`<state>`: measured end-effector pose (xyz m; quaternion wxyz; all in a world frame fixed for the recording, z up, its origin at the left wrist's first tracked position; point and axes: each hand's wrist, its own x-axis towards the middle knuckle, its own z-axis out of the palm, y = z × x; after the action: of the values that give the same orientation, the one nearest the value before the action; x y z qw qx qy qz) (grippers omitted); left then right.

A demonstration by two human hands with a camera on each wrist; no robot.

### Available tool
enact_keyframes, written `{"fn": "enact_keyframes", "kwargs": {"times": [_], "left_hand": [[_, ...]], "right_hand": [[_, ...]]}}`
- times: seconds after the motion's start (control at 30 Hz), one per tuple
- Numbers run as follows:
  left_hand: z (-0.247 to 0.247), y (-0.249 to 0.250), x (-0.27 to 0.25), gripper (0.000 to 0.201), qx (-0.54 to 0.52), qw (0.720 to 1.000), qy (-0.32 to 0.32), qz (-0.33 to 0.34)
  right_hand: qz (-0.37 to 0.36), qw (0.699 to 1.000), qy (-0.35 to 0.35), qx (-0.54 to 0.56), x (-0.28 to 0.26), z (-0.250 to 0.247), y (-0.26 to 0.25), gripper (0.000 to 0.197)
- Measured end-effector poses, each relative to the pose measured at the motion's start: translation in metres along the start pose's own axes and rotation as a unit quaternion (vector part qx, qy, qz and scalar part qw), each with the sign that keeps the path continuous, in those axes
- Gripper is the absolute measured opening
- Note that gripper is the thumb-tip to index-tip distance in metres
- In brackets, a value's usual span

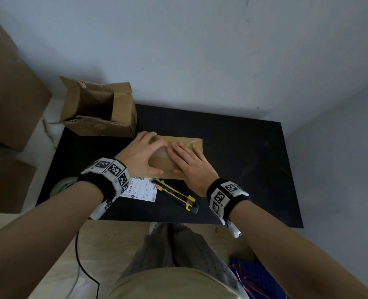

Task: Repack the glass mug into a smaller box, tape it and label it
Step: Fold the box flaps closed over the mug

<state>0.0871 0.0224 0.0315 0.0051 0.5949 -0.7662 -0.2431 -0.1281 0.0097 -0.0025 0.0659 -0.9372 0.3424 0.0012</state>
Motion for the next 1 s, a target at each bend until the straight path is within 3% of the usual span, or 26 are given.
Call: {"fn": "enact_keyframes", "kwargs": {"times": [0.33, 0.53, 0.73, 1.0], "left_hand": [[0.037, 0.011, -0.022, 0.069, 0.159, 0.985, 0.07, -0.004], [0.04, 0.024, -0.024, 0.061, 0.12, 0.989, 0.082, -0.027], [0.008, 0.03, -0.012, 0.061, 0.096, 0.993, 0.052, -0.048], [0.003, 0.026, -0.001, 0.06, 0.058, 0.994, 0.007, -0.096]], "right_hand": [[-0.001, 1.0, -0.014, 0.008, 0.003, -0.005, -0.003, 0.059], [-0.024, 0.999, -0.023, 0.027, 0.003, -0.005, -0.002, 0.058], [-0.057, 0.997, -0.015, 0.043, 0.002, -0.004, 0.003, 0.053], [-0.071, 0.995, -0.005, 0.069, 0.003, -0.006, 0.002, 0.051]]}}
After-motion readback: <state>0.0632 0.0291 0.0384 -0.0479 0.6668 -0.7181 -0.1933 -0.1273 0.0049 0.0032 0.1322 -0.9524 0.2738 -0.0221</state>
